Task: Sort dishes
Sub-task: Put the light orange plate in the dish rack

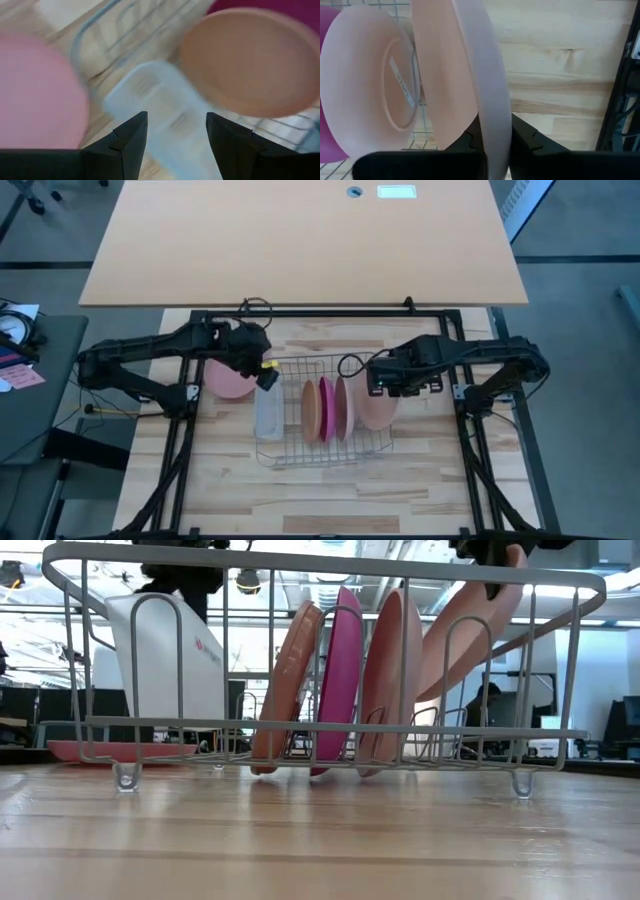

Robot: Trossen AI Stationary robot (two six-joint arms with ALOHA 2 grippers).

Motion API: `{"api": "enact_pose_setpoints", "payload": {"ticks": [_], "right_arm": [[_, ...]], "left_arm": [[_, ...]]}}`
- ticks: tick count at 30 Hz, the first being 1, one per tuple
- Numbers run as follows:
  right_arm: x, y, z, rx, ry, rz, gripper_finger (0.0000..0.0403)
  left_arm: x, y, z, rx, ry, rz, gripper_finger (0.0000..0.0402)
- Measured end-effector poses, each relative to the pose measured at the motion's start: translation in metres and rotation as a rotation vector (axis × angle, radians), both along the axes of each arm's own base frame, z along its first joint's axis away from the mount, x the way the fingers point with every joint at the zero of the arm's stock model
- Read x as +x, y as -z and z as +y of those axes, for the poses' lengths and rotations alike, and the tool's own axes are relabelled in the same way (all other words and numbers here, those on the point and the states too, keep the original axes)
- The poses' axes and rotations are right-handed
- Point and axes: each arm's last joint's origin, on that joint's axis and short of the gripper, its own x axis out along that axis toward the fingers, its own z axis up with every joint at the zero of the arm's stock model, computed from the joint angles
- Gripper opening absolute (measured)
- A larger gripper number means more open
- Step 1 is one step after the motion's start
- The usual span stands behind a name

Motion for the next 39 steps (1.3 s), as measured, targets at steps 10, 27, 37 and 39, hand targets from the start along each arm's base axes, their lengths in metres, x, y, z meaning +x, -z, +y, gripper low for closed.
{"api": "enact_pose_setpoints", "payload": {"ticks": [10, 27, 37, 39], "right_arm": [[0.0, 0.0, -0.001, 0.002, -0.08, 0.004, 0.0045], [-0.022, -0.021, -0.013, 0.011, -0.265, -0.074, 0.0045], [-0.053, -0.045, -0.02, -0.03, -0.281, -0.181, 0.0045], [-0.059, -0.048, -0.02, -0.035, -0.283, -0.198, 0.0045]], "left_arm": [[0.02, -0.053, 0.006, 0.139, 0.087, -0.37, 0.0196], [0.055, -0.084, 0.015, 0.157, -0.052, -0.732, 0.0196], [0.102, -0.067, 0.01, 0.054, -0.052, -0.75, 0.0196], [0.111, -0.069, 0.011, 0.049, -0.052, -0.748, 0.0196]]}}
